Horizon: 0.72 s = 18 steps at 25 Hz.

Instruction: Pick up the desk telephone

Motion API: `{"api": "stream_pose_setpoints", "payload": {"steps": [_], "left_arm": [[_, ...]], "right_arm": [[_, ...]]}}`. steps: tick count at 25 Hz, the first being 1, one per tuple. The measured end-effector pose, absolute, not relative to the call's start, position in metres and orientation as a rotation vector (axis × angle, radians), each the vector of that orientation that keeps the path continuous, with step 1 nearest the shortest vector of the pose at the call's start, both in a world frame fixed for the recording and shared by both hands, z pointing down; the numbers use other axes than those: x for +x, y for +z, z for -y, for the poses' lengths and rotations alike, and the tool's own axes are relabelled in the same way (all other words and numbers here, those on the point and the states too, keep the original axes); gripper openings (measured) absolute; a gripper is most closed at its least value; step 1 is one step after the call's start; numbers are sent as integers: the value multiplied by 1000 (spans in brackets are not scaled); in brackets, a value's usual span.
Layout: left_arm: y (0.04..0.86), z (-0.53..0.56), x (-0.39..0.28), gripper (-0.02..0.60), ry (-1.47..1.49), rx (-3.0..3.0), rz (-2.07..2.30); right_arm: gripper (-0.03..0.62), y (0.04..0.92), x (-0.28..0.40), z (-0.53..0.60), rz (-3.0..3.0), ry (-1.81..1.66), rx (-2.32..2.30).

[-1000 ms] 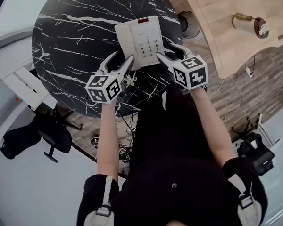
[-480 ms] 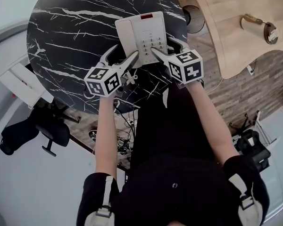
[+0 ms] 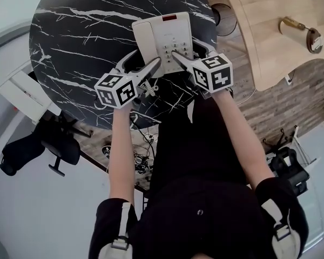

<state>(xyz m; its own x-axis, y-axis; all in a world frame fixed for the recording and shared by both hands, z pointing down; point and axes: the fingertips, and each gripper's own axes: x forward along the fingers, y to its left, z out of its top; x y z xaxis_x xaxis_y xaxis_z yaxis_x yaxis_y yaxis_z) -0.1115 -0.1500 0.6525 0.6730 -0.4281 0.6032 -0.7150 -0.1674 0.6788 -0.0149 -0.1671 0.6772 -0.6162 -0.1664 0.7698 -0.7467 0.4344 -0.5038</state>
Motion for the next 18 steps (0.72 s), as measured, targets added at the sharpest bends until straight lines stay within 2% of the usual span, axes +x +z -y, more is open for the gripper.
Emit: {"api": "stream_pose_setpoints", "payload": {"steps": [18], "left_arm": [[657,149,-107,357,232,1771,830]], "right_arm": [[308,681,-17,168,2077,1264,689]]}}
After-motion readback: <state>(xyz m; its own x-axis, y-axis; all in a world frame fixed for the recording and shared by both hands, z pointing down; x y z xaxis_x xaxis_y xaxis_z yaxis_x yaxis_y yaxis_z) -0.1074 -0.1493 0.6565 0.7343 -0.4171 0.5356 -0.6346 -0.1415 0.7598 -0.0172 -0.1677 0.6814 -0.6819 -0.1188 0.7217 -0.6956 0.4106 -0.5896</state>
